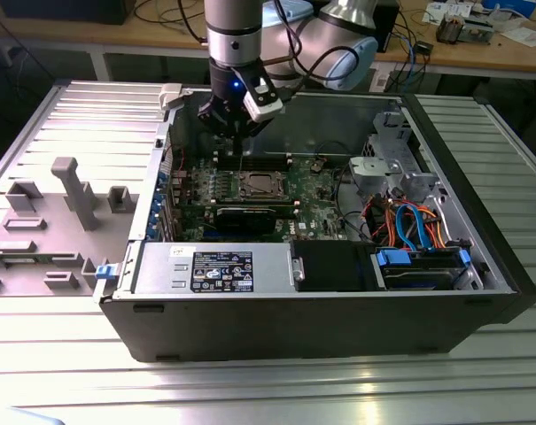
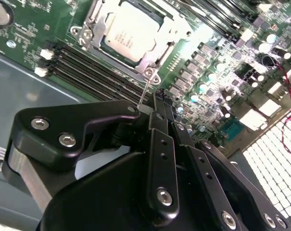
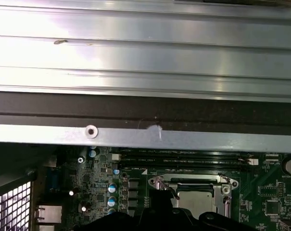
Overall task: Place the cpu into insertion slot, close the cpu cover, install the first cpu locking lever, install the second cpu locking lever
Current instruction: 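Install the first cpu locking lever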
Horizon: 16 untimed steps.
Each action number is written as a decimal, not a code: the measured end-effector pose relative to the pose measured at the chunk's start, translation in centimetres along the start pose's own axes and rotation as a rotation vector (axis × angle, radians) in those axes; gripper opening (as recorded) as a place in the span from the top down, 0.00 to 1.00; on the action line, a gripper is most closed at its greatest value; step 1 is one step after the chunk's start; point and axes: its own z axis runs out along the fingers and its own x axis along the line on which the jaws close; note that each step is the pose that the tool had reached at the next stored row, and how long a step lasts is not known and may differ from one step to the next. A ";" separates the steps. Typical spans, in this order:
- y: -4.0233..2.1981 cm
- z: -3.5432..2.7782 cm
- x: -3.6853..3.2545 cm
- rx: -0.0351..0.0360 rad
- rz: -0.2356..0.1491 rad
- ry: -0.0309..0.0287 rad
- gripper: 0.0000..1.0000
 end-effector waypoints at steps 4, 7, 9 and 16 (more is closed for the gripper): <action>-0.01 0.07 -0.28 0.0000 0.000 -0.0024 0.89; -0.01 0.09 -0.30 0.0009 0.000 -0.0041 0.89; -0.01 0.10 -0.30 0.0009 0.000 -0.0056 0.89; -0.01 0.10 -0.29 0.0010 0.000 -0.0075 0.89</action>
